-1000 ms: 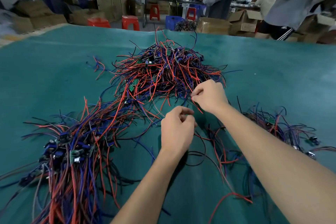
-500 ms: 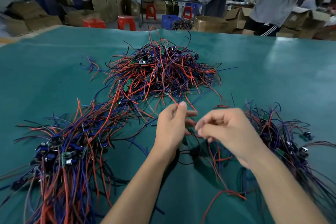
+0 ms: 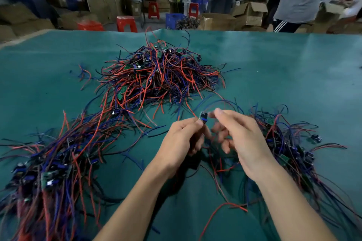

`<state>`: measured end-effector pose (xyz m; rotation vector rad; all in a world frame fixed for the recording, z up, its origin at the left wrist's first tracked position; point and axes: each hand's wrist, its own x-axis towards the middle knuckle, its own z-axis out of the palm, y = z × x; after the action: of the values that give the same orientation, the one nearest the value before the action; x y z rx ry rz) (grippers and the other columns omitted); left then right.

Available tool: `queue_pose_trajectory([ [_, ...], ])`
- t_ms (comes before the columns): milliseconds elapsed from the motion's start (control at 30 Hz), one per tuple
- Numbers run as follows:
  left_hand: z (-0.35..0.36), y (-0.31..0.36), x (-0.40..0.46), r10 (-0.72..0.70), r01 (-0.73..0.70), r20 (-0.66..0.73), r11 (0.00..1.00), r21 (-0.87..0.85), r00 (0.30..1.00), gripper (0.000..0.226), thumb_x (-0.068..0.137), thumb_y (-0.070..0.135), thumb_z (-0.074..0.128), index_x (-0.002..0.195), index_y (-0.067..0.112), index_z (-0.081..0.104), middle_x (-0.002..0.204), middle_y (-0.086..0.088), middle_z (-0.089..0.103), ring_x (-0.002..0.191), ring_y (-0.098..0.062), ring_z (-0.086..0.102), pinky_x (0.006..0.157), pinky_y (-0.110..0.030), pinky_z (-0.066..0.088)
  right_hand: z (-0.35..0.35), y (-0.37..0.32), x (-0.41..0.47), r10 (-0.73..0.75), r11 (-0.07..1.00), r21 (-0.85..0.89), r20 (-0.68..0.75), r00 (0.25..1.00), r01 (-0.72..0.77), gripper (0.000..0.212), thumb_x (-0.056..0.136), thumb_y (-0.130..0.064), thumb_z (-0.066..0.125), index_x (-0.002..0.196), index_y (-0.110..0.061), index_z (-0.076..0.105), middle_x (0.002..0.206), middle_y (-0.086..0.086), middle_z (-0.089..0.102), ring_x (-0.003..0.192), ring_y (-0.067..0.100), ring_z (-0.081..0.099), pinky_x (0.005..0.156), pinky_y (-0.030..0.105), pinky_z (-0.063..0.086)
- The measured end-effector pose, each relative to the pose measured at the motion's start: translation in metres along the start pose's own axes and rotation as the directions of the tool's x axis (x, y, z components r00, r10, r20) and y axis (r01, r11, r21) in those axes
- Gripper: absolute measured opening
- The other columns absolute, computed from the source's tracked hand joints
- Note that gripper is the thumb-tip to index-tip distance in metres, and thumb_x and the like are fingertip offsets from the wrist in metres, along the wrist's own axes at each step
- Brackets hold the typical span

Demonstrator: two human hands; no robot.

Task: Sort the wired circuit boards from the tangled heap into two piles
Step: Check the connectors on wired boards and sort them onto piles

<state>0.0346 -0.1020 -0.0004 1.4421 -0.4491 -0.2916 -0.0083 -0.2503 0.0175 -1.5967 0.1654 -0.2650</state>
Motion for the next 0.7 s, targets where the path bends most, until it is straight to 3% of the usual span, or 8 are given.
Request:
queue_pose_trajectory([
  [67,0.004,-0.001,-0.002,-0.010,0.008,0.080,1.000,0.021,0.997,0.039,0.090,0.032,0.045,0.075,0.000,0.063,0.049,-0.004,0.039,0.044,-0.014,0.030,0.042,-0.025,0.021,0.002,0.001,-0.001,-0.038,0.999,-0.034,-0.013,0.999,0.038,0.025,0.092,-0.035,0.074,0.091,-0.010,0.078,0.075,0.013,0.058,0.064,0.022,0.044,0.047,0.028,0.028],
  [167,0.002,-0.002,-0.002,-0.024,0.017,0.144,0.999,0.048,0.989,0.038,0.092,0.035,0.047,0.070,0.009,0.064,0.052,-0.005,0.032,0.044,-0.011,0.024,0.042,-0.025,0.015,0.002,-0.001,-0.001,-0.007,0.995,0.104,0.026,1.000,0.004,0.010,0.088,-0.020,0.075,0.088,-0.016,0.084,0.083,0.014,0.072,0.056,0.014,0.051,0.045,0.022,0.031],
  [267,0.001,-0.003,-0.002,-0.057,0.046,0.215,0.997,0.056,0.975,0.041,0.100,0.038,0.050,0.066,0.016,0.056,0.052,0.000,0.027,0.043,-0.008,0.019,0.040,-0.018,0.015,-0.002,-0.001,0.002,0.093,0.947,0.305,0.034,0.995,-0.099,0.023,0.067,-0.026,0.083,0.084,-0.012,0.084,0.084,0.003,0.071,0.056,0.009,0.049,0.048,0.020,0.032],
  [333,0.000,-0.004,-0.001,-0.073,0.056,0.240,0.996,0.075,0.968,0.041,0.100,0.040,0.049,0.065,0.020,0.055,0.050,0.004,0.025,0.043,-0.008,0.017,0.040,-0.018,0.014,-0.003,0.003,0.004,0.067,0.930,0.363,-0.010,0.998,-0.059,0.020,0.065,-0.022,0.085,0.081,-0.009,0.083,0.082,0.002,0.069,0.056,0.010,0.048,0.049,0.020,0.034],
  [400,0.000,-0.004,0.000,-0.074,0.054,0.244,0.994,0.091,0.967,0.041,0.098,0.043,0.048,0.065,0.021,0.056,0.050,0.003,0.024,0.045,-0.010,0.015,0.041,-0.020,0.012,-0.004,0.005,0.006,-0.050,0.973,0.216,-0.127,0.991,0.077,0.004,0.079,-0.012,0.083,0.076,-0.010,0.081,0.074,0.003,0.067,0.054,0.012,0.047,0.050,0.021,0.038],
  [500,-0.003,-0.003,-0.001,-0.071,0.044,0.258,0.993,0.108,0.964,0.040,0.098,0.041,0.046,0.066,0.021,0.056,0.051,0.000,0.023,0.046,-0.013,0.013,0.042,-0.022,0.011,-0.014,0.008,0.013,-0.190,0.975,0.048,-0.335,0.923,0.218,0.023,0.087,-0.006,0.078,0.068,-0.018,0.078,0.064,-0.003,0.066,0.048,0.012,0.048,0.048,0.021,0.041],
  [700,-0.001,-0.002,-0.001,-0.064,0.004,0.300,0.981,0.195,0.952,0.039,0.098,0.040,0.045,0.071,0.015,0.057,0.047,0.005,0.027,0.045,-0.012,0.017,0.043,-0.023,0.014,-0.044,0.004,0.021,-0.315,0.939,-0.108,-0.651,0.691,0.326,0.021,0.091,-0.018,0.073,0.072,-0.023,0.069,0.060,-0.015,0.065,0.044,0.005,0.058,0.051,0.024,0.048],
])
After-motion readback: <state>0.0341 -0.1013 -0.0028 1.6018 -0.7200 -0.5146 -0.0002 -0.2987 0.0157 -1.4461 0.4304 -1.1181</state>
